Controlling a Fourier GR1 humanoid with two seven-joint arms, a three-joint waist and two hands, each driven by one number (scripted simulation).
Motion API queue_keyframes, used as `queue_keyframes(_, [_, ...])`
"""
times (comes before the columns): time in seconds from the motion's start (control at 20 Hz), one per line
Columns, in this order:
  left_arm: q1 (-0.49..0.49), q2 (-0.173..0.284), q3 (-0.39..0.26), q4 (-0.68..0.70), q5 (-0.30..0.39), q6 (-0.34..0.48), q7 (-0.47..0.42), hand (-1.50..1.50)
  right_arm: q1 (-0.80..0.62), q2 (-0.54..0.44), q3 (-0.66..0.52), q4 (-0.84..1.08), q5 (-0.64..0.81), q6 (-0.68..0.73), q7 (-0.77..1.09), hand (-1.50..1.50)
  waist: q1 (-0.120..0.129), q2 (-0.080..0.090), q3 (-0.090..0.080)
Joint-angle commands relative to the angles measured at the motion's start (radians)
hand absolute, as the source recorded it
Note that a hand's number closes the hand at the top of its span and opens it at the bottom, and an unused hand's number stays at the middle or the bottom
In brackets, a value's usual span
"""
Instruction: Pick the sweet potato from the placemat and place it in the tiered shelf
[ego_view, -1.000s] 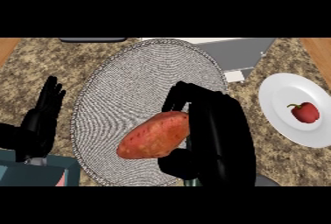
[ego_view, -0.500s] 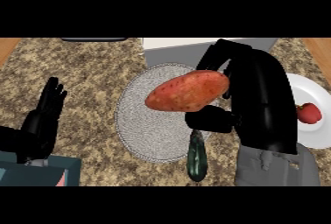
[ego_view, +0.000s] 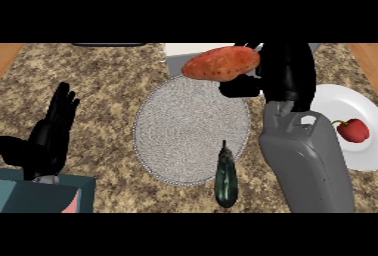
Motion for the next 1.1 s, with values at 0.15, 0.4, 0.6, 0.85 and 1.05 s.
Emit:
queue_keyframes(0.15, [0.065, -0.014, 0.008, -0.007, -0.001, -0.028, -0.048, 0.00, -0.070, 0.004, -0.075, 0.238, 0.010, -0.168, -0.148, 1.50, 0.003, 0.000, 0.000])
queue_keyframes(0.4, [0.018, -0.029, -0.012, -0.039, -0.049, 0.011, 0.027, 0.00, -0.125, -0.017, -0.137, 0.387, -0.019, -0.230, -0.233, 1.50, 0.002, -0.001, 0.000])
queue_keyframes(0.6, [0.000, -0.036, -0.002, -0.004, -0.037, -0.001, -0.009, 0.00, -0.133, 0.002, -0.109, 0.519, 0.017, -0.293, -0.297, 1.50, 0.004, 0.001, 0.000])
queue_keyframes(0.85, [0.009, -0.036, 0.023, 0.075, -0.017, -0.031, -0.094, 0.00, -0.189, -0.008, -0.276, 0.657, -0.138, -0.407, -0.412, -1.50, 0.015, 0.009, 0.000])
queue_keyframes(1.05, [0.042, -0.030, -0.010, -0.085, -0.028, -0.019, 0.036, 0.00, -0.215, -0.032, -0.307, 0.717, -0.180, -0.375, -0.438, -1.50, 0.028, 0.006, 0.001])
